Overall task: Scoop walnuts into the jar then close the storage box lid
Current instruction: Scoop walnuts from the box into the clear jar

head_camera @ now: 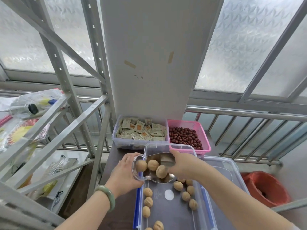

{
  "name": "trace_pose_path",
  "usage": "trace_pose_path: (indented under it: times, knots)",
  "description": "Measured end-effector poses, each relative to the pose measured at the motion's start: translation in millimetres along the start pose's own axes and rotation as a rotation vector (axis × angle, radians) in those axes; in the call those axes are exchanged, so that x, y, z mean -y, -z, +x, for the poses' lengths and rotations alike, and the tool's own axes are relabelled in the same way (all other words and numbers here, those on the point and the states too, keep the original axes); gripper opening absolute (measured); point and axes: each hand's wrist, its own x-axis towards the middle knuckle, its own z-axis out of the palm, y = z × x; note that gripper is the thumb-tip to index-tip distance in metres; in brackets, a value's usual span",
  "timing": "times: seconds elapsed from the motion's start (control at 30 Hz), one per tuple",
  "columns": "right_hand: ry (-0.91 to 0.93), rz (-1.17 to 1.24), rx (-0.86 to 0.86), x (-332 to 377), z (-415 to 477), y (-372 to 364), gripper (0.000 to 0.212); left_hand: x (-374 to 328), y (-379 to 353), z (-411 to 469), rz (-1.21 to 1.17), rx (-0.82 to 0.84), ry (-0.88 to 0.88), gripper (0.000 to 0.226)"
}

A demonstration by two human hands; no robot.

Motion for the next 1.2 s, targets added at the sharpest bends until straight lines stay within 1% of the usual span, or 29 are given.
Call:
trace_pose_path:
  times: [0.2,0.27,0.37,0.5,0.57,0.67,0.77,0.87,1.03,1.2]
  knots:
    - [0.023,-0.024,0.041,1,-11,5,0.088,3,-1,0,-0.038,0.003,0.036,0.093]
    - [0.025,-0.019,0.061,-2,-13,4,0.093,6,0,0,-0.054,0.002,0.049,0.093]
    - [0.017,0.041,0.073,-10,-15,4,0.099,8,0,-1,-0.065,-0.006,0.058,0.086]
    - [-0.052,0.112,0.084,-32,-19,-1,0.116,10,0,1,-0.082,-0.012,0.067,0.089]
    - [-0.107,0.095,0.120,-45,-22,-11,0.124,10,0,1,-0.098,-0.014,0.059,0.088]
    - [-0.183,0.071,0.170,-61,-26,-36,0.121,11,1,1,-0.110,-0.008,0.070,0.087]
    - [-0.262,0.105,0.226,-67,-26,-62,0.116,13,0,2,-0.121,-0.002,0.089,0.083]
    - [-0.349,0.136,0.259,-68,-22,-83,0.110,16,0,3,-0.110,0.003,0.100,0.085]
    - [-0.390,0.189,0.205,-72,-1,-109,0.109,20,1,6,-0.096,0.030,0.104,0.091]
    - [-0.361,0.205,0.096,-68,24,-118,0.110,16,2,7,-0.090,0.030,0.106,0.089]
